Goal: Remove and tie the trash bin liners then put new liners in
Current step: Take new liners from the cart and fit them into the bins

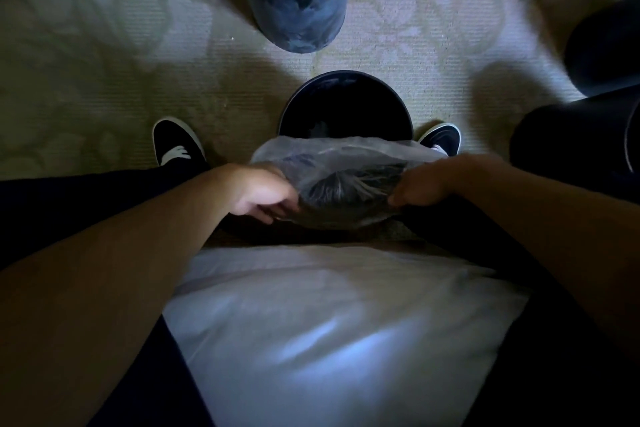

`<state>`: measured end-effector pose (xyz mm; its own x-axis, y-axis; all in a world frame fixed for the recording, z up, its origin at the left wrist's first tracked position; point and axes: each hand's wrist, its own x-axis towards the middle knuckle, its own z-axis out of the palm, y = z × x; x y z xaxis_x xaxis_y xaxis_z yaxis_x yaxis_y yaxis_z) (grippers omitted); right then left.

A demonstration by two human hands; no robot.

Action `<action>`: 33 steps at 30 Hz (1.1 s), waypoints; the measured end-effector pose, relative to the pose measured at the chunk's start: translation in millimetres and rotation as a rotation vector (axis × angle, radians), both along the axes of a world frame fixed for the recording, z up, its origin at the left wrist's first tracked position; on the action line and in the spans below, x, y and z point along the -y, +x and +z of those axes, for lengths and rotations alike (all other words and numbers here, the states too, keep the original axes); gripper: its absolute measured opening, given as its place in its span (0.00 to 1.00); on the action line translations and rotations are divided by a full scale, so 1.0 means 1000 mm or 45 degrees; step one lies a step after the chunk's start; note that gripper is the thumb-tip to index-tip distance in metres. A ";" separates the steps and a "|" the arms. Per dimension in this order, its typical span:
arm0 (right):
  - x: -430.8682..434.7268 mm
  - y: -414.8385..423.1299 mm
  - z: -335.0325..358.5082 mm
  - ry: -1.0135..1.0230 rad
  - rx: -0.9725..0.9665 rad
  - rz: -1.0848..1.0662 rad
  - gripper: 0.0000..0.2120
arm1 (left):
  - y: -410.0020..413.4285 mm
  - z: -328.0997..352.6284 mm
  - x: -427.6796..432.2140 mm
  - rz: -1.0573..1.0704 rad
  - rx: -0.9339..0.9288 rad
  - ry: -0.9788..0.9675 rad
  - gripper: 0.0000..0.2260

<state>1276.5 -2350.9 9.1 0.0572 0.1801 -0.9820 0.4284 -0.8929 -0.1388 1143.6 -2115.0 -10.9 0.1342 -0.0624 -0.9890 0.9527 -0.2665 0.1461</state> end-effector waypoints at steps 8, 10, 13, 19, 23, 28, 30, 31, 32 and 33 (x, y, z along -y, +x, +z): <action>0.002 0.012 -0.004 -0.006 0.260 -0.034 0.15 | 0.008 -0.004 -0.008 0.455 0.225 0.135 0.14; 0.002 0.023 -0.003 0.090 0.462 -0.306 0.15 | 0.020 -0.004 -0.013 0.607 0.310 0.143 0.14; 0.000 0.039 -0.002 0.248 0.692 -0.656 0.14 | 0.036 -0.004 -0.018 0.663 0.464 0.247 0.08; -0.012 0.054 -0.008 0.624 0.706 -1.094 0.05 | 0.054 -0.001 -0.021 0.579 0.790 0.300 0.23; -0.022 0.061 -0.022 0.903 0.492 -1.260 0.17 | 0.066 0.004 -0.022 0.548 0.901 0.166 0.34; -0.045 0.071 -0.030 0.980 0.349 -1.311 0.23 | 0.069 -0.009 -0.029 0.148 0.937 0.452 0.24; -0.050 0.073 -0.032 0.901 0.339 -1.247 0.22 | 0.068 -0.018 -0.029 0.127 0.938 0.672 0.18; -0.050 0.074 -0.034 0.834 0.365 -1.183 0.21 | 0.067 -0.020 -0.030 0.148 0.927 0.740 0.16; -0.048 0.075 -0.035 0.750 0.395 -1.107 0.21 | 0.066 -0.022 -0.031 0.171 0.892 0.784 0.14; -0.046 0.075 -0.036 0.681 0.407 -1.044 0.22 | 0.067 -0.023 -0.034 0.182 0.831 0.820 0.13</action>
